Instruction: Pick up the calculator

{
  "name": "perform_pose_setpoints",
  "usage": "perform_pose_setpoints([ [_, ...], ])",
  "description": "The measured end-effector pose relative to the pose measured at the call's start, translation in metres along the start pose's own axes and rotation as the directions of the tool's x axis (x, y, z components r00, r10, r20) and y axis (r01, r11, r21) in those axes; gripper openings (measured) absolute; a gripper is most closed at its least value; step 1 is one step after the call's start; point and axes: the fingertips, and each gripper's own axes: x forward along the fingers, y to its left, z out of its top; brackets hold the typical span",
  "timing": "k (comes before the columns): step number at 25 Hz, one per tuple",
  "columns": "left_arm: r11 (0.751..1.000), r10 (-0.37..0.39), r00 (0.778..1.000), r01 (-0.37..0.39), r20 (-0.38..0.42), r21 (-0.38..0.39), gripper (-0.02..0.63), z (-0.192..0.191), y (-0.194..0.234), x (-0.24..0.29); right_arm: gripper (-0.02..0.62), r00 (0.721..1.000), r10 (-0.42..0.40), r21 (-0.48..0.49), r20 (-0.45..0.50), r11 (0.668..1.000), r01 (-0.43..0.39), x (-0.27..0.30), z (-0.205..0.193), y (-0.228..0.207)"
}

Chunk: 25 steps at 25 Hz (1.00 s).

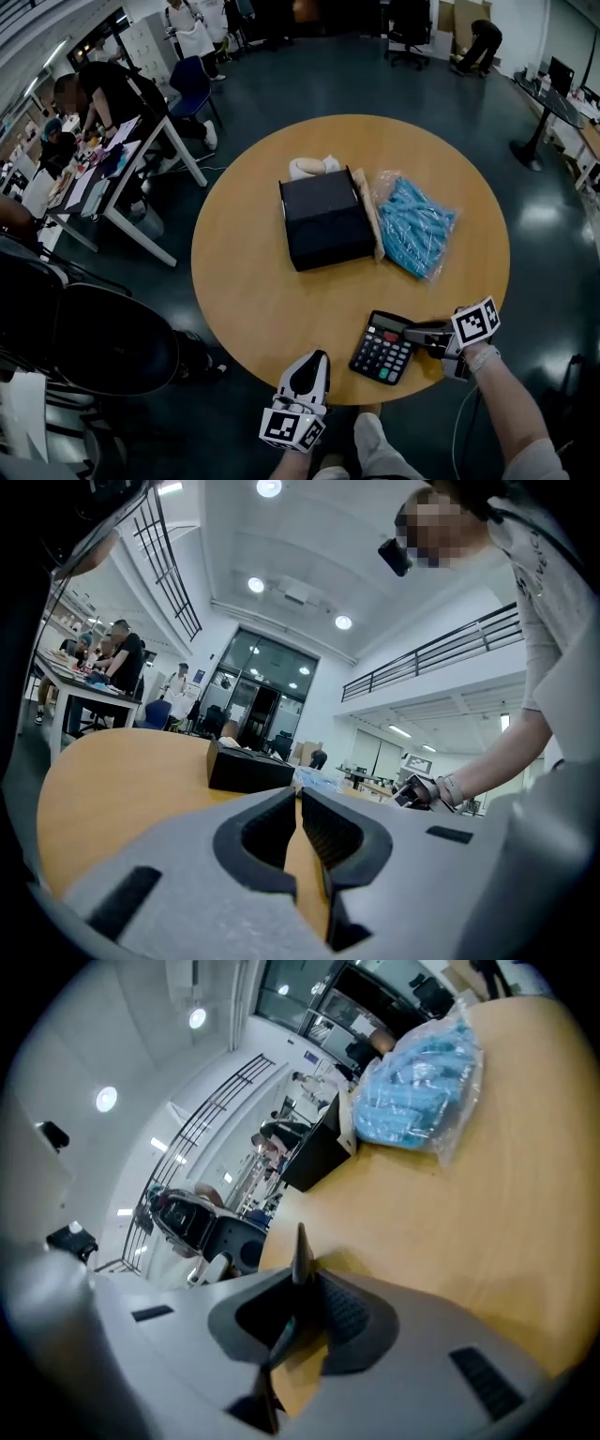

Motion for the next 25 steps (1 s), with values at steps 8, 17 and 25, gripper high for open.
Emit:
perform_pose_setpoints([
  [8,0.999,-0.013,1.000,0.013,0.006,0.033,0.004,0.022,-0.003,-0.006,0.063,0.926,0.069,0.198,0.372,0.968,-0.152,-0.029,0.009,0.028],
  [17,0.997,-0.073,0.994,0.072,0.078,0.022,0.005,0.063,-0.020,0.001,0.064,0.792,0.066,0.209,0.606,0.948,-0.239,-0.066,0.023,0.092],
  [25,0.996,-0.092,0.983,0.089,0.162,0.024,0.005,0.114,-0.039,-0.012,0.064,0.710,0.067,0.177,0.701,0.948,-0.265,-0.091,0.018,0.148],
])
